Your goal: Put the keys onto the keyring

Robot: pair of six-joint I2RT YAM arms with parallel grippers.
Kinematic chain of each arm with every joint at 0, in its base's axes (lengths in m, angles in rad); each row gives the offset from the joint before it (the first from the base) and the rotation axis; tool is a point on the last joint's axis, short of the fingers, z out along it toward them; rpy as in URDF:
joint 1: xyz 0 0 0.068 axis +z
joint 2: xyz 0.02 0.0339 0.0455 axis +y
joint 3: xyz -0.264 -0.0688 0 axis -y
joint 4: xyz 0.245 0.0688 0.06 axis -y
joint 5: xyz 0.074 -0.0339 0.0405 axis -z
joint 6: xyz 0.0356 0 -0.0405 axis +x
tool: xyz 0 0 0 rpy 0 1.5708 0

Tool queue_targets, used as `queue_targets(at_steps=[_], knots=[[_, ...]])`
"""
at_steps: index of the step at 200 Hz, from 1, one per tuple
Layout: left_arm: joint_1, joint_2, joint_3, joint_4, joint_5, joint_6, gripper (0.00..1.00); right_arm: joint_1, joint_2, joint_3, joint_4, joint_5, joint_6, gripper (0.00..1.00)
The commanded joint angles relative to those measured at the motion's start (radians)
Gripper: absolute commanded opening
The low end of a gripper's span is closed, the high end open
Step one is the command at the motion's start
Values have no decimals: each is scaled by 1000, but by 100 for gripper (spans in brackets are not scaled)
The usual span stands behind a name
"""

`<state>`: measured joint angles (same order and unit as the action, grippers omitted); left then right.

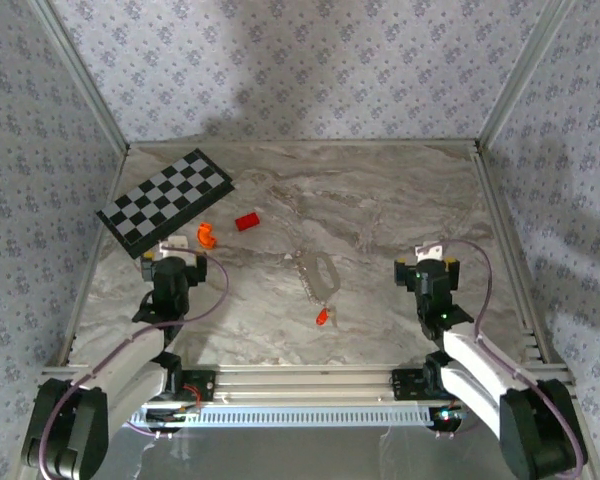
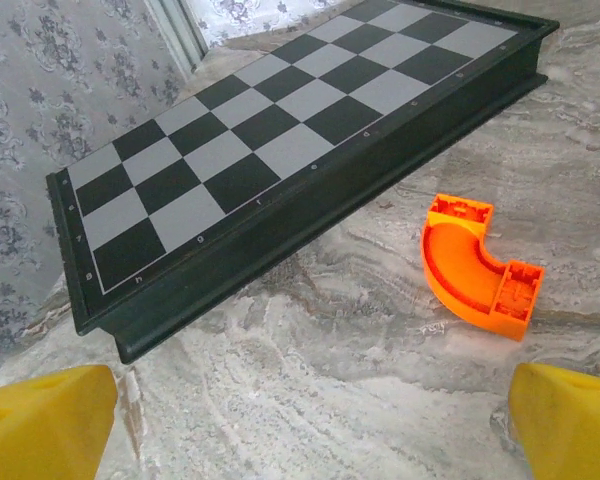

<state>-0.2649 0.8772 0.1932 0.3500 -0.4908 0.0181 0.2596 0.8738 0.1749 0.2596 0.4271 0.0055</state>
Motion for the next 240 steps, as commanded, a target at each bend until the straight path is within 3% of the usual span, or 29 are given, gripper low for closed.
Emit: queue_targets(at_steps=[1, 75, 124, 146, 164, 180, 191, 206, 223, 240], knots=[[39, 41, -1, 124, 71, -6, 100, -24, 70, 40, 135, 16, -16, 100], [93, 313, 78, 328, 138, 9, 100, -125, 385, 112, 451, -26, 34, 100], [118, 455, 130, 440, 172, 26, 100, -140, 492, 173, 493, -33, -12, 100], [137, 501, 126, 511, 194, 29, 100, -171, 627, 130, 746, -42, -54, 100], [147, 533, 127, 535, 208, 29, 100, -206, 593, 185, 549, -111, 30, 100], [155, 573, 130, 571, 216, 28, 100, -219, 647, 197, 581, -152, 15, 100], [166, 586, 133, 573, 217, 16, 100, -239, 683, 164, 718, -126, 3, 100], [187, 603, 133, 588, 236, -12, 100, -241, 653, 187, 600, -134, 53, 100], [213, 673, 152, 627, 255, -27, 100, -241, 667, 181, 655, -123, 7, 100], [216, 655, 185, 534, 256, -35, 100, -241, 663, 185, 639, -129, 10, 100]])
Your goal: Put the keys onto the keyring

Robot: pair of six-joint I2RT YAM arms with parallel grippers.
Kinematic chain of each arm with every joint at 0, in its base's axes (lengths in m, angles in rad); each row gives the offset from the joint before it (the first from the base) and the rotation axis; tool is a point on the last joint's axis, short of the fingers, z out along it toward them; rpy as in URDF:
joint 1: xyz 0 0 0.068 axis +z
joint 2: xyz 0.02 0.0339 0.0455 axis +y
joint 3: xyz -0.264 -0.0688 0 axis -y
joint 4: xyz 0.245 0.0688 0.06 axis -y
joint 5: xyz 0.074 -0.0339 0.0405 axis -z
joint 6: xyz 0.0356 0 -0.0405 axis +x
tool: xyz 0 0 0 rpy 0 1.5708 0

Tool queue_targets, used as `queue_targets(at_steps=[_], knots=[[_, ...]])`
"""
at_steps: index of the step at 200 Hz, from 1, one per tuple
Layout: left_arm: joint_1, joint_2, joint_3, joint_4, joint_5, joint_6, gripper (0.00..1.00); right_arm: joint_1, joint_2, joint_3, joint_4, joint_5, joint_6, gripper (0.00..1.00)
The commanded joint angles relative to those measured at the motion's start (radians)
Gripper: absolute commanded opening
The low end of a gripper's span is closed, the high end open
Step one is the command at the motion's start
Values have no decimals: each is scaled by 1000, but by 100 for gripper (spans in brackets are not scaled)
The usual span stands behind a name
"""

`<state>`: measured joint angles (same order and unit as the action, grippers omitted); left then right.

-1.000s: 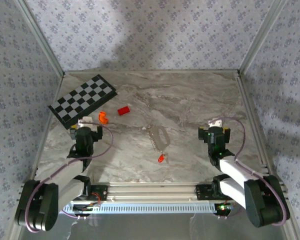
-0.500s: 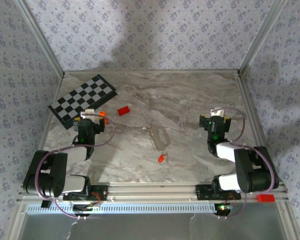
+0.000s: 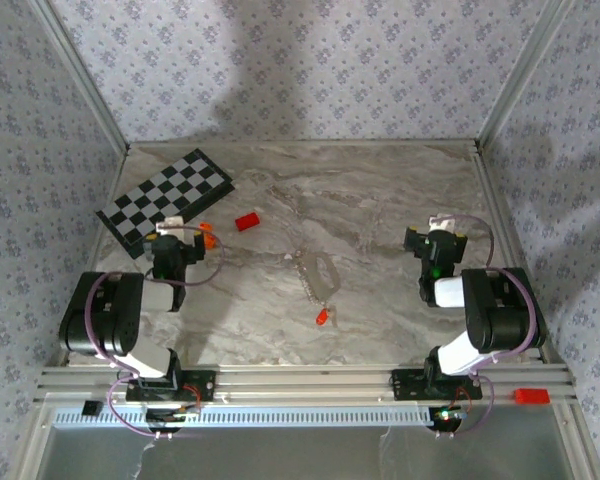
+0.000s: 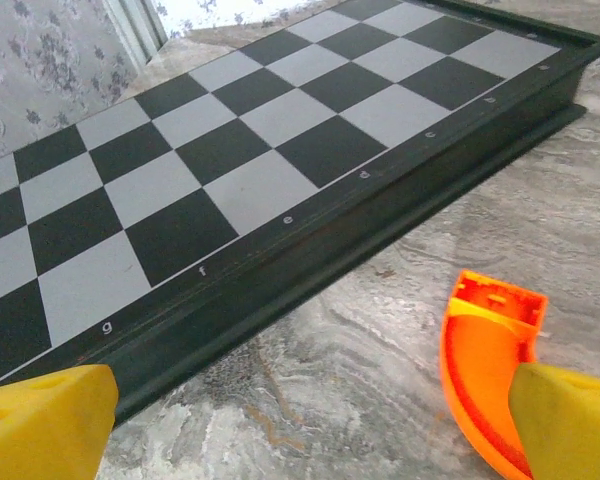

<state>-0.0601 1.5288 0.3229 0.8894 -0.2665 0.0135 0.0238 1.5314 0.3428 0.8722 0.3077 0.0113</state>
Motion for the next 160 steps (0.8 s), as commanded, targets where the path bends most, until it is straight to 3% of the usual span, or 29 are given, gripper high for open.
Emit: queue_targets(at_steps=[1, 30, 160], knots=[[10, 6, 55, 2, 30, -31, 100, -5, 6, 16, 27, -9, 3, 100], [22, 12, 63, -14, -17, -63, 100, -5, 7, 16, 33, -6, 3, 100], [24, 7, 67, -26, -15, -67, 100, -2, 7, 15, 35, -1, -2, 100]])
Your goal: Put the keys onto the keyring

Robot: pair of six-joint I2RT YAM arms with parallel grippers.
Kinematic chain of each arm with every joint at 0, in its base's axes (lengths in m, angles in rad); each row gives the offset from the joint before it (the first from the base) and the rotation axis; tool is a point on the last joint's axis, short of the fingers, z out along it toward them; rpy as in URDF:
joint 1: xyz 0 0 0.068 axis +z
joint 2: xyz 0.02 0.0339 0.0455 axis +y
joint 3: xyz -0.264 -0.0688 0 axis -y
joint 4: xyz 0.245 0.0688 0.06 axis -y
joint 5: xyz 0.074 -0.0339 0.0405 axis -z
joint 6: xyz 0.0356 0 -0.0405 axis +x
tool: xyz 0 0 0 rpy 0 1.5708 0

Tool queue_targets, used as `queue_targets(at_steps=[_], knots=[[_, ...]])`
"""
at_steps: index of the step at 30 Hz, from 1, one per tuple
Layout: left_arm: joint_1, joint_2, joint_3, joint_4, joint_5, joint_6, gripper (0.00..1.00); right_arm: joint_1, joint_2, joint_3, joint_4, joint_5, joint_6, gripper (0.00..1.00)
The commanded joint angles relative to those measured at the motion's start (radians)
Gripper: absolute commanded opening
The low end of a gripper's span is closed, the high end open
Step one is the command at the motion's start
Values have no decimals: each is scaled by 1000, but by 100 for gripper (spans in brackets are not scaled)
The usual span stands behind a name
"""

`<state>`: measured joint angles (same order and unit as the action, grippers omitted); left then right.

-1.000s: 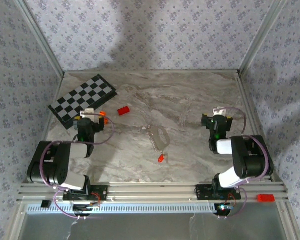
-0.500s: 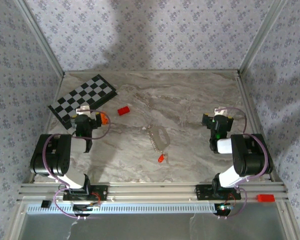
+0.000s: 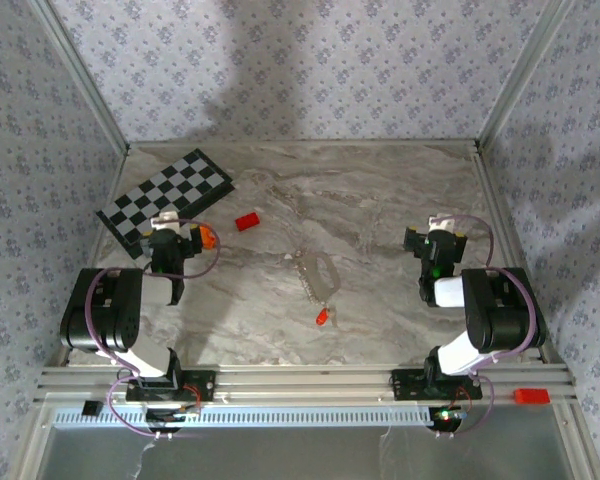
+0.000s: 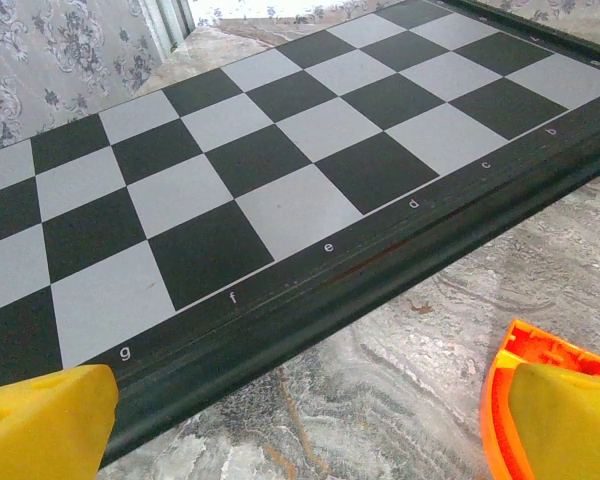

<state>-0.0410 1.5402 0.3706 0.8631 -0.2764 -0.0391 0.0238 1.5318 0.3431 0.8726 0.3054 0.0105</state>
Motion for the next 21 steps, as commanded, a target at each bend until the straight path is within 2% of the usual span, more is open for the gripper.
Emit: queue_targets(at_steps=[1, 21], knots=[[5, -4, 19, 1, -5, -15, 100, -2, 8, 14, 35, 1, -1, 100], [16, -3, 22, -10, 18, -19, 100, 1, 2, 2, 53, 1, -6, 100]])
